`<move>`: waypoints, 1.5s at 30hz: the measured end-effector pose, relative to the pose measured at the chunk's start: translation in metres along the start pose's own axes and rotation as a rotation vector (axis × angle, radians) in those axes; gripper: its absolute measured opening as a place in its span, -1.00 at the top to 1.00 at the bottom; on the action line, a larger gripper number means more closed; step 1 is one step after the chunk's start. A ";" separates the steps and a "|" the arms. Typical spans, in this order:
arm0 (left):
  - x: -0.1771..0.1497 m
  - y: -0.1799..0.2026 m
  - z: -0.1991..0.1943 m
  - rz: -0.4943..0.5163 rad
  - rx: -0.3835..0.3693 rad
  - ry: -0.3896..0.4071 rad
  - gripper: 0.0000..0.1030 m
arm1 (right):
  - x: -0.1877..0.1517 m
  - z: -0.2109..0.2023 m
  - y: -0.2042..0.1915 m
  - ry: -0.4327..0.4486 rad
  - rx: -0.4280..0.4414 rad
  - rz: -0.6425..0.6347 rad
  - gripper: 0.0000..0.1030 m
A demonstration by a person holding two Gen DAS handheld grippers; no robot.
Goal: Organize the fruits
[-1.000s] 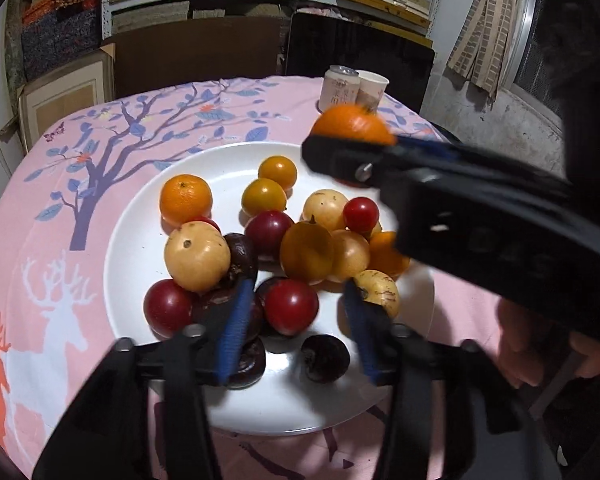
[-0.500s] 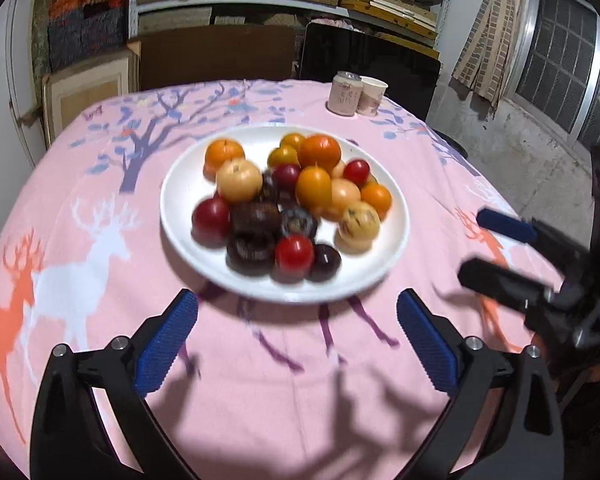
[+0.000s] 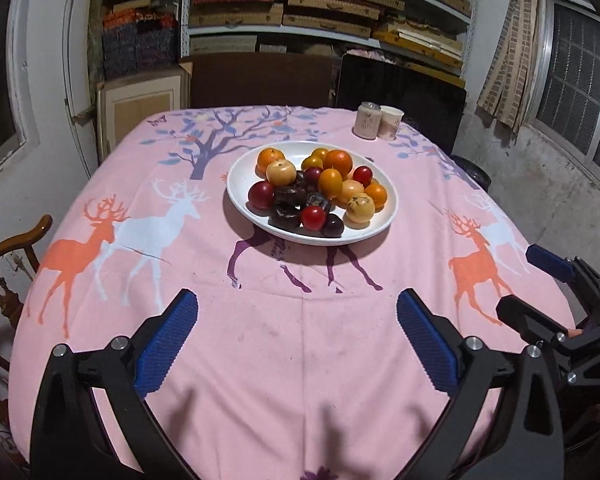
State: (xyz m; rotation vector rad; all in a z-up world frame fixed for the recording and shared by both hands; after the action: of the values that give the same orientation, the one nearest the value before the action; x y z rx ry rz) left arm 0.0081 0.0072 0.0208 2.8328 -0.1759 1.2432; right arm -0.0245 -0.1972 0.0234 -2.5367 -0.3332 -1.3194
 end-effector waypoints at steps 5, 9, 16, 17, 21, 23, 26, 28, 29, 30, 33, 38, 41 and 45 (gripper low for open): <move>-0.008 0.000 -0.034 -0.003 0.093 0.055 -0.90 | 0.001 -0.033 -0.007 0.028 -0.025 0.005 -0.92; -0.012 -0.005 -0.054 -0.019 0.177 0.083 -0.90 | -0.002 -0.053 -0.009 0.063 -0.043 0.006 -0.92; -0.020 -0.006 -0.077 -0.005 0.205 0.111 -0.90 | -0.006 -0.069 -0.006 0.078 -0.061 0.033 -0.92; -0.021 -0.005 -0.080 -0.001 0.209 0.114 -0.90 | -0.007 -0.070 -0.006 0.078 -0.064 0.037 -0.92; -0.024 0.001 -0.087 0.019 0.223 0.126 -0.90 | -0.011 -0.075 -0.005 0.076 -0.069 0.046 -0.92; -0.025 0.004 -0.088 0.027 0.238 0.128 -0.90 | -0.013 -0.077 -0.004 0.077 -0.072 0.049 -0.92; -0.026 0.008 -0.089 0.042 0.258 0.132 -0.90 | -0.014 -0.078 -0.002 0.076 -0.074 0.059 -0.92; -0.027 0.009 -0.090 0.047 0.253 0.133 -0.90 | -0.014 -0.078 -0.001 0.076 -0.072 0.058 -0.92; -0.027 0.010 -0.090 0.049 0.254 0.134 -0.90 | -0.014 -0.078 -0.002 0.075 -0.074 0.058 -0.92; -0.027 0.010 -0.090 0.047 0.253 0.132 -0.90 | -0.015 -0.078 -0.001 0.072 -0.074 0.060 -0.92; -0.028 0.011 -0.089 0.047 0.250 0.127 -0.90 | -0.015 -0.077 0.000 0.072 -0.067 0.062 -0.92; -0.030 0.011 -0.085 0.051 0.245 0.116 -0.90 | -0.016 -0.076 0.001 0.068 -0.065 0.078 -0.92; -0.030 0.010 -0.083 0.050 0.237 0.114 -0.90 | -0.017 -0.074 0.000 0.059 -0.061 0.079 -0.92; -0.029 0.009 -0.083 0.048 0.240 0.118 -0.90 | -0.016 -0.072 0.000 0.054 -0.055 0.079 -0.92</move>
State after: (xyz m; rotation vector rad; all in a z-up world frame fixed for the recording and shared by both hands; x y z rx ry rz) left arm -0.0731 0.0077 0.0551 2.9544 -0.0958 1.5341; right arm -0.0885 -0.2223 0.0498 -2.5257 -0.1860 -1.3825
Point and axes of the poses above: each gripper's, at about its wrist camera, not at the fingertips, and z roughly the way its jaws point, y to its right, x to its top, the point moved 1 cm from there along z, roughly the way its jaws point, and after that the axes turned 7 degrees about x, right-handed, at the moved point
